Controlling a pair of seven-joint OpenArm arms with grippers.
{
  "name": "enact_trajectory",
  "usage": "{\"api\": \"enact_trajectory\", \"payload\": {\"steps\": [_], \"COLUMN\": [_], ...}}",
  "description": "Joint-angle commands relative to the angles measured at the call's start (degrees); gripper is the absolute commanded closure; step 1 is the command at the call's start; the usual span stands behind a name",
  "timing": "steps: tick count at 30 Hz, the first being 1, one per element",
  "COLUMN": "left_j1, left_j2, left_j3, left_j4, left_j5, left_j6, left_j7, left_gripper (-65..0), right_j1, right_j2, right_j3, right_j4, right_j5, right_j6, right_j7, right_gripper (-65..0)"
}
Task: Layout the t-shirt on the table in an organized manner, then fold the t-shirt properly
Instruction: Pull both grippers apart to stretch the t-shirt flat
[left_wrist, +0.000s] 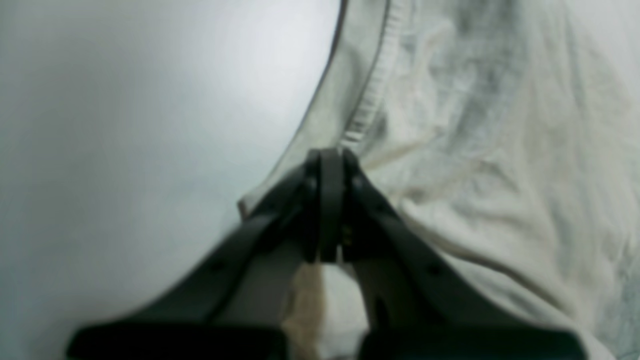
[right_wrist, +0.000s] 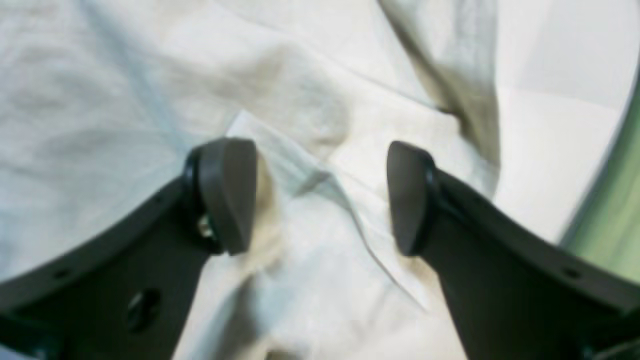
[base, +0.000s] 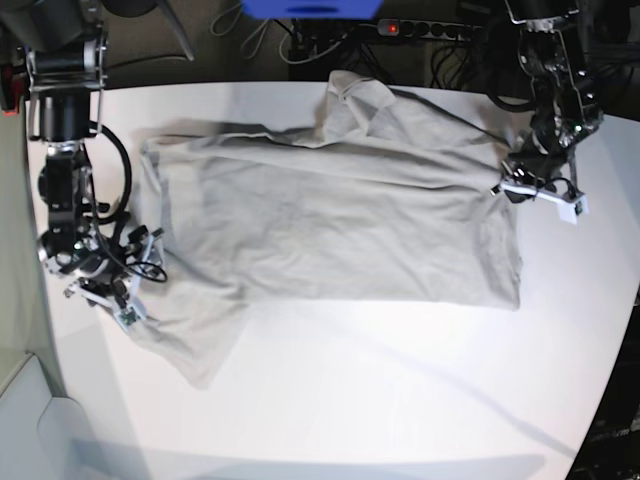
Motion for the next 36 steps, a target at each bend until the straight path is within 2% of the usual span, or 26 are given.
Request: {"api": "enact_trajectory", "payload": {"steps": [1,6,9,12,16,23,28,36], "left_j1": [-0.54,-0.54,-0.54,-0.54,-0.54,-0.54,-1.25,-1.77], "left_j2": [-0.50,-0.50,-0.50,-0.50,-0.50,-0.50,-0.50,-0.50], "left_j3": [-0.20,-0.20,-0.20,-0.20,-0.20,-0.20,-0.20,-0.20], "left_j4": [0.87,1.13,1.31,1.22,1.05,0.87,0.87,0.78], "left_j5": [-0.39,-0.39,-0.39,-0.39,-0.39,-0.39,-0.39,-0.39], "left_j6": [-0.12,-0.12,-0.12,-0.12,-0.12,-0.12,-0.12,-0.12], "left_j7": [-0.83,-0.83,-0.83,-0.83,-0.83,-1.01,-0.83,-0.83], "left_gripper": [-0.5,-0.5,-0.5,-0.5,-0.5,-0.5,-0.5,-0.5], "right_j1": [1.32,1.40,1.23,1.40,0.44,-7.92,-14.60,-19.08], "right_j2": [0.67,0.93,0.93,0.93,1.11,-0.65,-0.91,-2.58], "right_j3": [0.29,0.29,0.29,0.65,2.93,15.77,22.10,35.37], "right_j4": [-0.73,-3.54,-3.19,-3.01,2.79,20.72,26.35,29.34], "right_j5": [0.17,0.17,0.17,0.17,0.17,0.17,0.43,0.52], "right_j6": [0.42,0.42,0.42,0.42,0.42,0.59,0.68,0.77], "right_j7": [1.20,2.96,2.78,2.52,2.43,-0.56,-0.39,-0.39], "right_gripper": [-36.3,-26.4,-15.3,0.0,0.0,0.0,0.0,0.0]}}
